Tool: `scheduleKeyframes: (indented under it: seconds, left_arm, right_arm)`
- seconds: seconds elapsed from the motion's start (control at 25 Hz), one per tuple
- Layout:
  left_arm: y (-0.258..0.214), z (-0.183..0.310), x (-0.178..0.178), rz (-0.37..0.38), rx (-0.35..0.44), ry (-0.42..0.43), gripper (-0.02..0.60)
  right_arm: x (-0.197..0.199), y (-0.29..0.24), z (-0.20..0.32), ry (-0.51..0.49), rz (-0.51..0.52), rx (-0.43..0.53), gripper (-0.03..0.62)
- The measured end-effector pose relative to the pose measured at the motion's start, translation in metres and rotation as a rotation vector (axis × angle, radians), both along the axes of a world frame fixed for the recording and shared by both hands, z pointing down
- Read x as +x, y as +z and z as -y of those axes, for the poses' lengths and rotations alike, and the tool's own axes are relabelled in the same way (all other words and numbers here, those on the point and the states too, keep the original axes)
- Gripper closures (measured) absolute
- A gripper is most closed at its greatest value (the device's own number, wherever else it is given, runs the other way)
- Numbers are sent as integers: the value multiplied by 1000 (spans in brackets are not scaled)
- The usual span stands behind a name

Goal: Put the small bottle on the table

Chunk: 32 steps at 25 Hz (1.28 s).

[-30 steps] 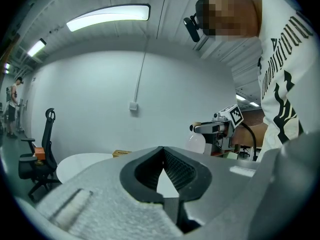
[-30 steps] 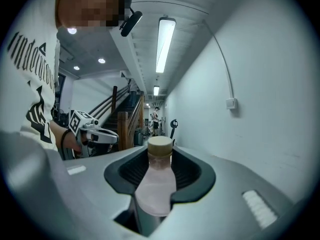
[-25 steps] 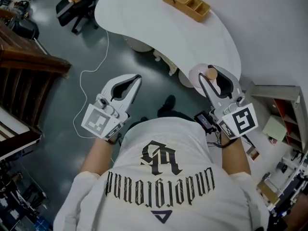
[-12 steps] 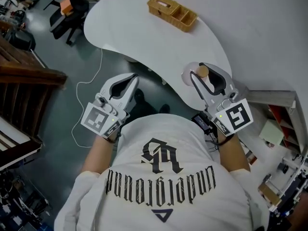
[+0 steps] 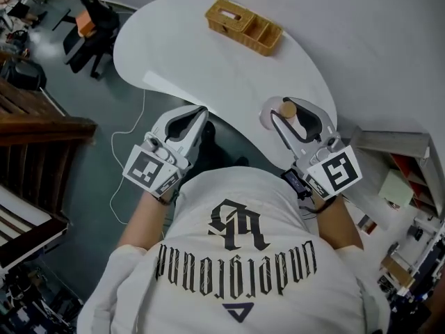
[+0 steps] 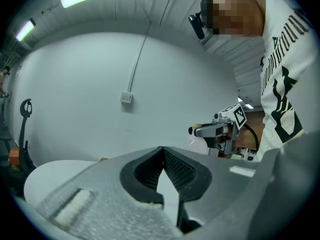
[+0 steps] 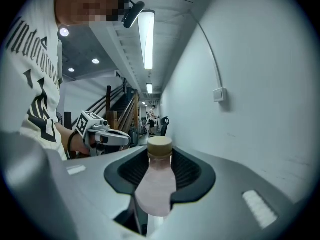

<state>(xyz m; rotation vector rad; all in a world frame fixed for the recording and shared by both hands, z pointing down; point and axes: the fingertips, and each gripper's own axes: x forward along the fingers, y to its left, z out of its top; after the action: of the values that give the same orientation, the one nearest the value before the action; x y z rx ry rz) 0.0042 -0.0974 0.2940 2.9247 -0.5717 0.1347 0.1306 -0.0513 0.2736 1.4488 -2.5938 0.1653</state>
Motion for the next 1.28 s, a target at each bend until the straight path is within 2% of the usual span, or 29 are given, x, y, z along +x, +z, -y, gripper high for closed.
scheduleKeyframes:
  seconds: [0.52,0.84,1.28]
  left_arm:
    - [23,114,-3,68,-28,121,574]
    - [44,172,0,85,-58,204,574]
    - [82,219,7,100,-112,314,574]
  right_arm:
    - [-19,43,119,59,-15,-61,456]
    - [-32,74,175,103,-23,-104,455]
    - [-54,130,227,154,-43,-200,456]
